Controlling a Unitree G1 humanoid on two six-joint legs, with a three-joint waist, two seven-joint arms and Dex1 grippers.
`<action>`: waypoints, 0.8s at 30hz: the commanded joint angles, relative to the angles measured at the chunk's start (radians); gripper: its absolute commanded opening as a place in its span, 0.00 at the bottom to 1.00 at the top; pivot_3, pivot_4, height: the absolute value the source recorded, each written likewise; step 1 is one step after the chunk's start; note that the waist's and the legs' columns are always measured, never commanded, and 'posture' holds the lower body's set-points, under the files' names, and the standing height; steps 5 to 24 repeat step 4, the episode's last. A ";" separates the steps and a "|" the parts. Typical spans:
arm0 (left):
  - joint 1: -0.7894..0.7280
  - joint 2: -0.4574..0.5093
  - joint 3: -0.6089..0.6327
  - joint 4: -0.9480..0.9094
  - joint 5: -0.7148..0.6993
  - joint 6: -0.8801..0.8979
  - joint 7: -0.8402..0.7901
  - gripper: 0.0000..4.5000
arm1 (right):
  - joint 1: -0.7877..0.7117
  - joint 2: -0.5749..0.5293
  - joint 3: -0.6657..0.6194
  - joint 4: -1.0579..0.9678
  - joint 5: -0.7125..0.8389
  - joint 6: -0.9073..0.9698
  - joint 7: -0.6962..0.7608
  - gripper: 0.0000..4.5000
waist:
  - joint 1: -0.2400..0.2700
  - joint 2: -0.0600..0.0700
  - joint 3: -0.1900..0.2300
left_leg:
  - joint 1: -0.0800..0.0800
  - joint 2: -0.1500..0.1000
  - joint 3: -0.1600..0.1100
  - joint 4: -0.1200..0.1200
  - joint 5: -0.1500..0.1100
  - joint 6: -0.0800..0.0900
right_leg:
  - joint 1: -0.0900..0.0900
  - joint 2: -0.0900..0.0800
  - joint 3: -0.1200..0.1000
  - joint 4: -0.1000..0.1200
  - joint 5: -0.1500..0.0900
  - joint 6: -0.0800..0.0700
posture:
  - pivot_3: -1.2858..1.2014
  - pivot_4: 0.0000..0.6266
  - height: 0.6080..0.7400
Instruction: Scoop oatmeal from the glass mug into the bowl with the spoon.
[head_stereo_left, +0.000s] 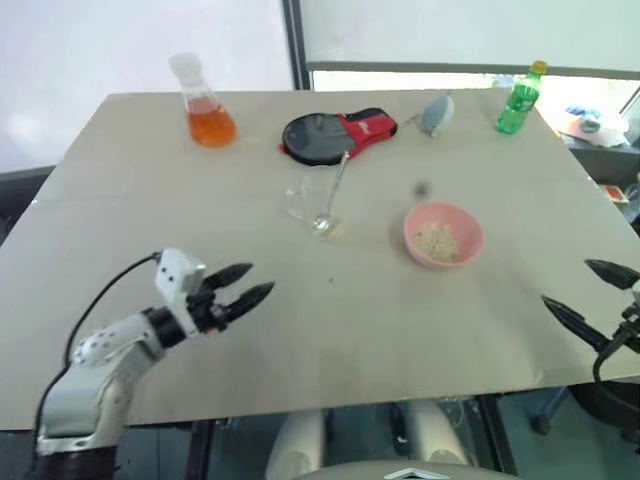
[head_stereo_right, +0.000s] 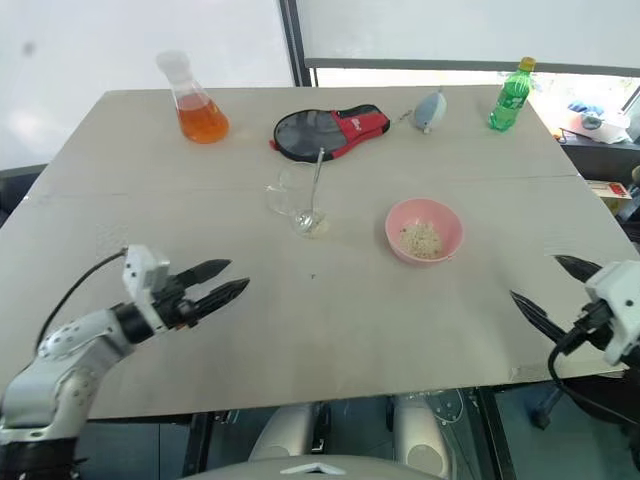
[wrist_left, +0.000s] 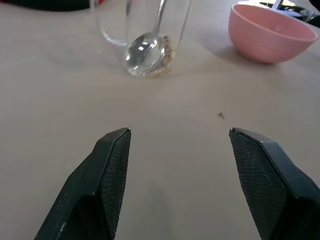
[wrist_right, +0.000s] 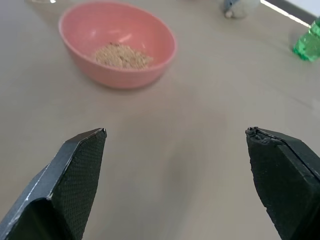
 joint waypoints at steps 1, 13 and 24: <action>0.032 0.031 0.040 -0.078 -0.039 -0.009 -0.058 0.71 | -0.025 -0.018 -0.030 0.032 -0.019 -0.036 0.037 1.00 | 0.000 0.001 0.000 | 0.000 0.000 0.000 0.000 0.000 0.000 | 0.000 -0.001 0.000 0.000 0.000 0.000 | 0.52 0.24 1.00; 0.049 0.043 0.045 -0.096 -0.041 -0.010 -0.077 0.71 | -0.064 -0.026 -0.012 0.071 -0.033 -0.037 0.050 1.00 | 0.000 0.001 0.000 | -0.001 -0.001 0.002 0.000 0.000 0.000 | 0.000 -0.001 0.002 -0.001 0.000 0.000 | 0.52 0.24 1.00; 0.049 0.043 0.045 -0.096 -0.041 -0.010 -0.077 0.71 | -0.064 -0.026 -0.012 0.071 -0.033 -0.037 0.050 1.00 | 0.000 0.001 0.000 | -0.001 -0.001 0.002 0.000 0.000 0.000 | 0.000 -0.001 0.002 -0.001 0.000 0.000 | 0.52 0.24 1.00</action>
